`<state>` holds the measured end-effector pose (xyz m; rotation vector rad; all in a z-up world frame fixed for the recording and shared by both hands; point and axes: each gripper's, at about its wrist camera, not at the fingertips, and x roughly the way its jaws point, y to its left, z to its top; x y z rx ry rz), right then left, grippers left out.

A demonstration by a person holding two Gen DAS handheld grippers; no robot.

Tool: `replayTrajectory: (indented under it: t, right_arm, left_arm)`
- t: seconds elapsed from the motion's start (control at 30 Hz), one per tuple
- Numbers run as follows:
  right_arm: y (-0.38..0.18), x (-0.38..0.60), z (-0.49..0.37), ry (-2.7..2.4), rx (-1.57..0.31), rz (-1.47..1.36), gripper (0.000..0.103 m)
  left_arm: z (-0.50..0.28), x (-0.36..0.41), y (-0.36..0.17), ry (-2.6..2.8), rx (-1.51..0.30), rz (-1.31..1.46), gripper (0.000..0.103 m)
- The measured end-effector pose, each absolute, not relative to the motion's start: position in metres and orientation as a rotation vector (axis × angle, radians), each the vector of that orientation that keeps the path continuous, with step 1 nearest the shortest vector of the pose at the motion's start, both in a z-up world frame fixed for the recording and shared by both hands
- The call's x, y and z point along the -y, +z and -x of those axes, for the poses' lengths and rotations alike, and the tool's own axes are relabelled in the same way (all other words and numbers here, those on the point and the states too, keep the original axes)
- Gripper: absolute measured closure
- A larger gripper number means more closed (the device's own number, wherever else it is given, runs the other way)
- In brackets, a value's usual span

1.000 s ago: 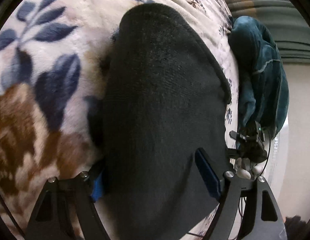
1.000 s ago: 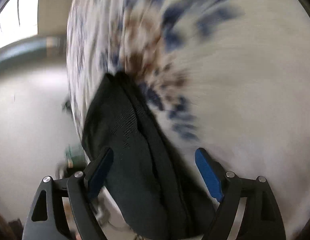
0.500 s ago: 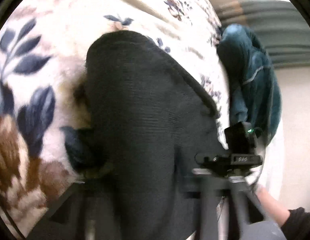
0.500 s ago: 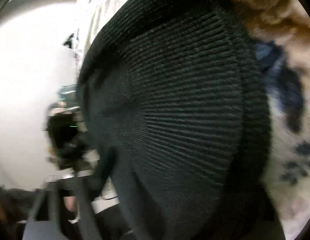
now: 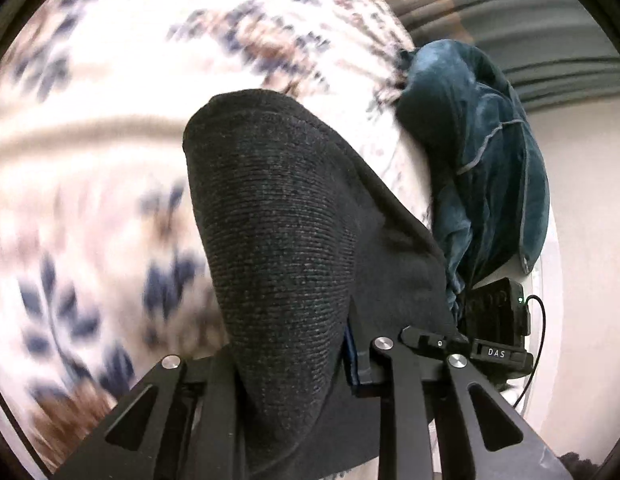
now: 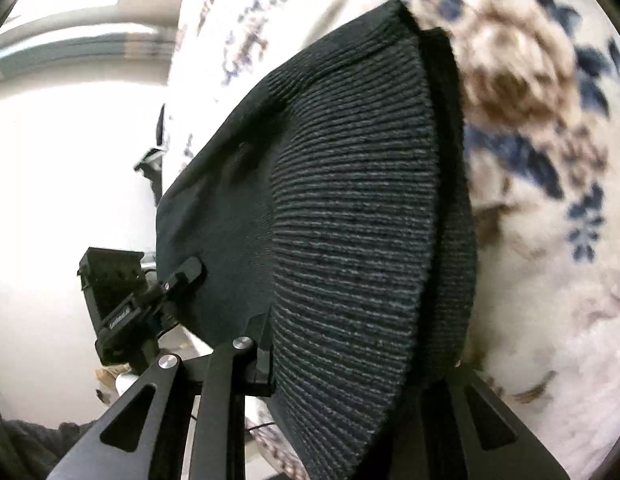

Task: Fold small clothes

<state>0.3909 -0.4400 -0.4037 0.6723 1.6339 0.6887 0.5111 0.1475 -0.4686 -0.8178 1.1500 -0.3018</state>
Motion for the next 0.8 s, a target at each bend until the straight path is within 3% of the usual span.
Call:
replayTrajectory:
  t: [0.3, 0.57, 0.67, 0.7, 0.73, 0.77, 0.8]
  right_arm:
    - [-0.372, 0.407, -0.492, 0.62, -1.491, -0.731, 0.08]
    - [-0.414, 0.379, -0.601, 0.497, -1.443, -0.747, 0.08]
    - [-0.434, 0.382, -0.623, 0.324, -1.537, -0.63, 0.072]
    - [-0.443, 0.385, -0.619, 0.287, -1.561, -0.589, 0.068]
    - [-0.44, 0.386, -0.618, 0.254, -1.565, -0.543, 0.054]
    - [-0.433, 0.388, -0.615, 0.202, -1.551, -0.458, 0.042]
    - [-0.425, 0.382, -0.613, 0.16, -1.531, -0.375, 0.036]
  left_arm:
    - [-0.657, -0.176, -0.455, -0.352, -1.112, 0.674, 0.083]
    - [-0.766, -0.2, -0.521, -0.352, -1.255, 0.673, 0.081]
    - [-0.769, -0.202, -0.54, -0.361, -1.312, 0.679, 0.072]
    - [-0.765, -0.202, -0.538, -0.341, -1.325, 0.651, 0.063]
    - [-0.763, -0.201, -0.534, -0.318, -1.323, 0.613, 0.045]
    - [-0.759, -0.199, -0.525, -0.273, -1.314, 0.54, 0.033]
    - [-0.754, -0.195, -0.517, -0.231, -1.301, 0.464, 0.018]
